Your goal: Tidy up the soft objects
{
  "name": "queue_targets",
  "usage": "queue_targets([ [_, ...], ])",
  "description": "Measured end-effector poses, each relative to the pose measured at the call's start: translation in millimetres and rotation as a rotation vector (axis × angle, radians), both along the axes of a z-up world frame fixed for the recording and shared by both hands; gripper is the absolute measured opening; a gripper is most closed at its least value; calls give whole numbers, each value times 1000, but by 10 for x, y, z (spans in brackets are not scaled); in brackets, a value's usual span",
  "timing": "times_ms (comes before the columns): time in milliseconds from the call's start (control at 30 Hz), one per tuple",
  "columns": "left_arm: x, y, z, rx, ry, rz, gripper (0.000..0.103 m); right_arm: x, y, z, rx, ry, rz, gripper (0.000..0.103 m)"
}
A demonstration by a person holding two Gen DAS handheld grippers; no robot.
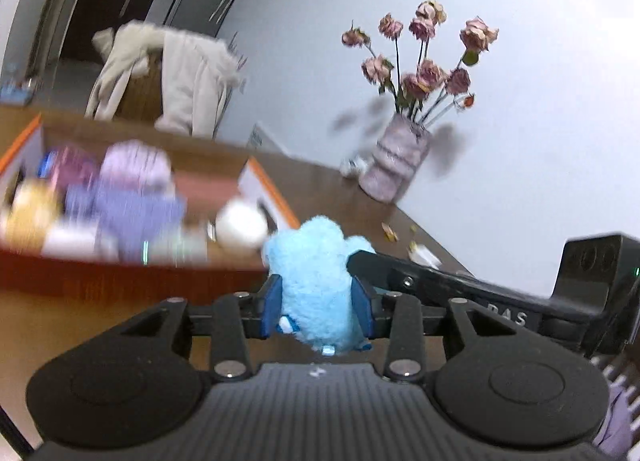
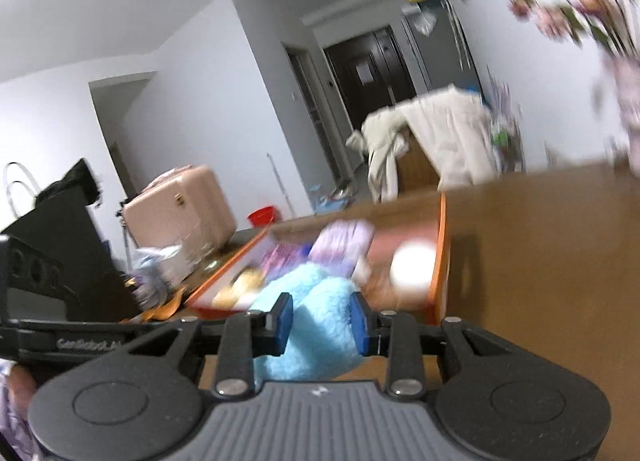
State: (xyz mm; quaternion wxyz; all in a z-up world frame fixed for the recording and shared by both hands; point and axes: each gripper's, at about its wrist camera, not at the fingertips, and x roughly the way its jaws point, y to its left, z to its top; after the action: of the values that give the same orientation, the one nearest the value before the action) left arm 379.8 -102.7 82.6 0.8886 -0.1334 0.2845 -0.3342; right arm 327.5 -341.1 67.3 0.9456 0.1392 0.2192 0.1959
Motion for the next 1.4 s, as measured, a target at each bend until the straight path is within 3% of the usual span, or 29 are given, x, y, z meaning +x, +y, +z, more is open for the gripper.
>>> queue_targets([
  [200, 865, -194, -110, 53, 76, 56, 35, 903, 53, 41, -100, 32, -6, 28],
  [333, 1134, -202, -314, 138, 107, 60, 35, 1212, 111, -137, -179, 65, -14, 28],
  [433, 1152, -76, -298, 125, 102, 56, 37, 1263, 119, -263, -230, 100, -22, 30],
  [567, 1041, 65, -116, 146, 35, 99, 42, 1226, 68, -241, -231, 92, -31, 31],
  [833, 675, 329, 299, 184, -58, 176, 47, 844, 39, 257, -245, 1, -39, 35],
  [900, 544, 388, 390, 202, -76, 192, 47, 695, 46, 378, -249, -22, -42, 49],
  [1033, 236, 517, 546, 236, -131, 232, 53, 357, 94, 557, -272, -44, -39, 54],
  [1200, -187, 673, 596, 327, -220, 320, 63, -58, 169, 637, -283, -62, -44, 68],
  [1400, -780, 836, 517, 335, -319, 396, 88, -537, 295, 503, -270, -75, -104, 91],
])
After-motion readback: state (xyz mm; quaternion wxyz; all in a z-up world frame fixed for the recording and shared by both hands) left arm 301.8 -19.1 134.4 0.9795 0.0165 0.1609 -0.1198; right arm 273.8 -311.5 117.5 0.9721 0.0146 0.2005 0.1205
